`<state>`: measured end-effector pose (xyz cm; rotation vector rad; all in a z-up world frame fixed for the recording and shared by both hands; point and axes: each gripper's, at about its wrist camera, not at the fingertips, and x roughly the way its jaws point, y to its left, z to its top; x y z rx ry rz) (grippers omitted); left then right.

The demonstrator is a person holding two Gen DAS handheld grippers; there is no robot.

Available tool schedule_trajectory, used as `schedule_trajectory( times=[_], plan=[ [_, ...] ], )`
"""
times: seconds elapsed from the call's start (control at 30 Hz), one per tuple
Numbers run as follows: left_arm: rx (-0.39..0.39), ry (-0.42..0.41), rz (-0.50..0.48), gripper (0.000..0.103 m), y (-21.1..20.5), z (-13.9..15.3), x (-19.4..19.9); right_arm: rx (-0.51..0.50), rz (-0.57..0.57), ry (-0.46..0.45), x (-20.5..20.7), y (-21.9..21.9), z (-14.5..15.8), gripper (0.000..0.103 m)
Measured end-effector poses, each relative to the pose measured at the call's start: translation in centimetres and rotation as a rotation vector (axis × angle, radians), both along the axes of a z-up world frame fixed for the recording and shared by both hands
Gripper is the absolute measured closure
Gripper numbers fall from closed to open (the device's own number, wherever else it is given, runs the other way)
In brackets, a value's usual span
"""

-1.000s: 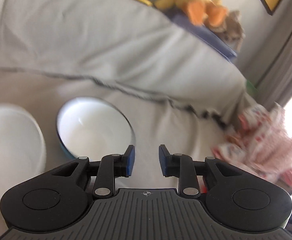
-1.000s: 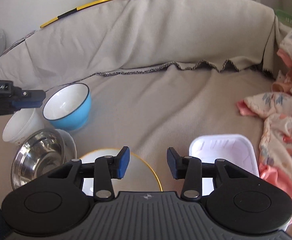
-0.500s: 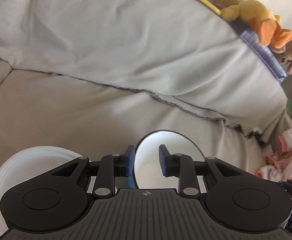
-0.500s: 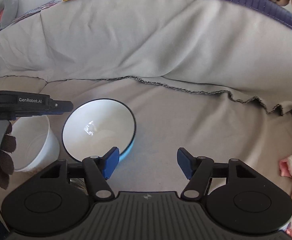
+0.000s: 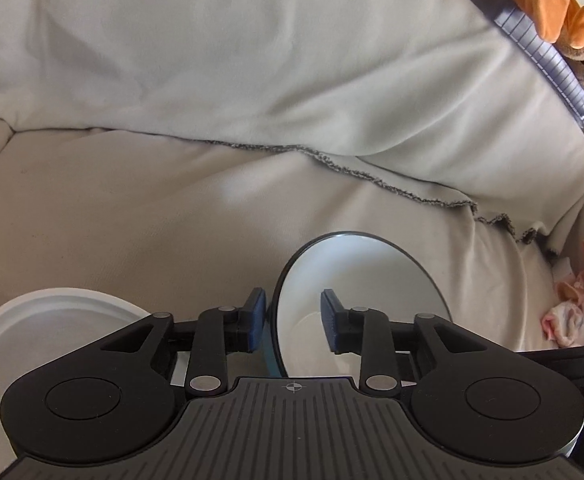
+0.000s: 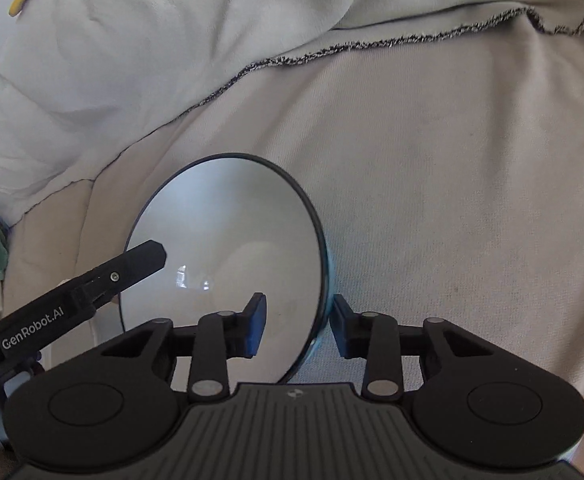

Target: Organize plates and bowls

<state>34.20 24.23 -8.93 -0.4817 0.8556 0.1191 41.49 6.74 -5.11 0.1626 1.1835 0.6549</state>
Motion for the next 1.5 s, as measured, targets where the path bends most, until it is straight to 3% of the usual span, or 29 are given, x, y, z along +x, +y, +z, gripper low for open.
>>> schedule_trajectory(
  times=[0.13,0.27,0.33,0.5,0.73,0.87,1.0,1.17,1.33,1.5],
  plan=[
    [-0.102,0.012,-0.047,0.068,-0.3,0.1,-0.1,-0.032,0.011,-0.053,-0.4,-1.6,1.0,0.068],
    [-0.194,0.029,-0.158,0.068,-2.1,-0.2,0.2,-0.068,-0.028,-0.086,-0.3,-4.7,1.7,0.068],
    [-0.192,0.035,-0.207,0.068,-3.7,-0.5,0.4,-0.086,-0.053,-0.097,-0.2,-6.1,1.5,0.068],
    [-0.110,-0.002,-0.189,0.068,-5.4,-0.9,0.8,-0.062,-0.061,-0.065,-0.1,-7.4,0.5,0.068],
    [-0.205,0.050,-0.157,0.068,-5.2,-3.8,2.3,-0.054,-0.106,0.015,1.1,-6.2,-2.1,0.067],
    [-0.195,0.084,-0.157,0.067,-5.6,-4.3,2.8,-0.054,-0.103,0.005,1.0,-6.1,-1.9,0.067],
    [-0.161,0.082,-0.181,0.067,-6.3,-3.3,2.4,-0.067,-0.098,-0.024,0.3,-6.1,-1.3,0.067],
    [-0.174,0.024,-0.208,0.067,-7.4,-0.7,0.9,-0.031,-0.119,-0.066,-1.1,-8.0,1.3,0.067],
    [-0.238,-0.036,-0.280,0.067,-9.0,2.8,-2.1,0.024,-0.117,-0.114,-4.6,-11.7,5.5,0.067],
    [-0.324,0.015,-0.376,0.067,-12.4,2.8,-5.2,0.018,-0.132,-0.084,-9.1,-16.4,6.4,0.067]
  ],
)
